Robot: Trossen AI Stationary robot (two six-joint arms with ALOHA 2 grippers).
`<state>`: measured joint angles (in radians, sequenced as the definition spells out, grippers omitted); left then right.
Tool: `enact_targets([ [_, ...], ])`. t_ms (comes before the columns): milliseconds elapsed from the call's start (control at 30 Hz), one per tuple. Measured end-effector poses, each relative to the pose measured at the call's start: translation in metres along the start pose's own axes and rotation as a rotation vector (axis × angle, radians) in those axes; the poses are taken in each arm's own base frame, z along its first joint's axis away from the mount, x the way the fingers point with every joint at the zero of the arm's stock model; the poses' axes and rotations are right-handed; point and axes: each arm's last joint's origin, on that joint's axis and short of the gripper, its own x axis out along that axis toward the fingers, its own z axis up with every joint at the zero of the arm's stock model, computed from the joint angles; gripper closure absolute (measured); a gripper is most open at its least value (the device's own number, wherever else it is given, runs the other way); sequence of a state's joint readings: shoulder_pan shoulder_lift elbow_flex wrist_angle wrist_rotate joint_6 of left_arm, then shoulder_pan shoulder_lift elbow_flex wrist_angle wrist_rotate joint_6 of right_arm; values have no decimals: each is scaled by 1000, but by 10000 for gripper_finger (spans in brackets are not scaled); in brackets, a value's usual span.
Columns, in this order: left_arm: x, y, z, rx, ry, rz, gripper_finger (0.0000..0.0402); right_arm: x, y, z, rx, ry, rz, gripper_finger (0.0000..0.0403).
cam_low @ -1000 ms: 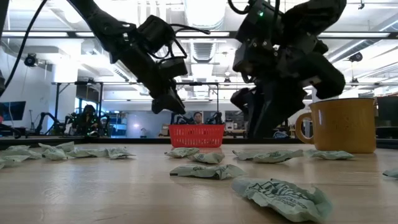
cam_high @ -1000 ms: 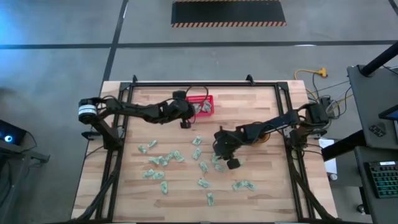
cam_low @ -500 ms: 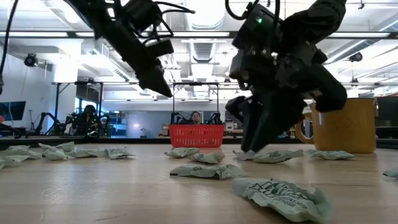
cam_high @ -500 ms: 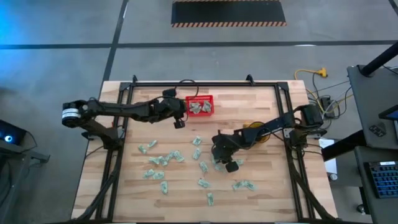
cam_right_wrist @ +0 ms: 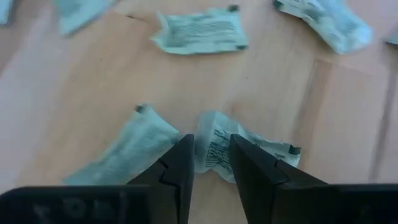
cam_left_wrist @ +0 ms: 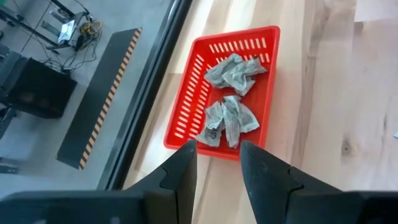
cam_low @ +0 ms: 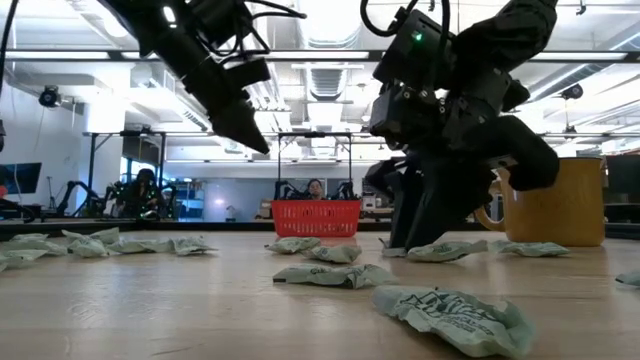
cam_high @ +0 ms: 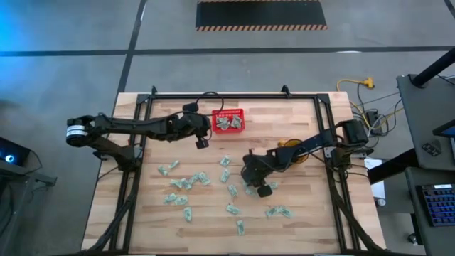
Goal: Pick and place Stevia / Truvia into bins
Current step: Put the white stevia packet into the red bin
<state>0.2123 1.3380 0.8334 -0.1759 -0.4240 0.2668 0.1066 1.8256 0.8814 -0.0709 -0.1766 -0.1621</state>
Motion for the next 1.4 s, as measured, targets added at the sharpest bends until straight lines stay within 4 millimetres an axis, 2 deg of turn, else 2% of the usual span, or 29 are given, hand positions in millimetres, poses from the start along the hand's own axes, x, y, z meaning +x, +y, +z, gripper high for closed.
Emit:
enact_targets([
  [267, 1, -1, -3, 4, 7, -3, 294, -3, -1, 1, -59, 2, -29, 388],
  [567, -1, -9, -10, 43, 54, -33, 294, -12, -3, 12, -112, 6, -142, 394],
  [700, -4, -15, -20, 40, 157, -65, 294, -19, -7, 18, -154, 16, -283, 394],
  [867, -7, -17, -31, -43, 264, -73, 294, -32, -14, 29, -202, 23, -496, 394],
  [1100, -7, -22, -41, -129, 309, -69, 294, -43, -39, 39, -235, -12, -639, 394],
  [1400, -8, -26, -41, -168, 307, -74, 294, -63, -97, 33, -171, -96, -731, 394],
])
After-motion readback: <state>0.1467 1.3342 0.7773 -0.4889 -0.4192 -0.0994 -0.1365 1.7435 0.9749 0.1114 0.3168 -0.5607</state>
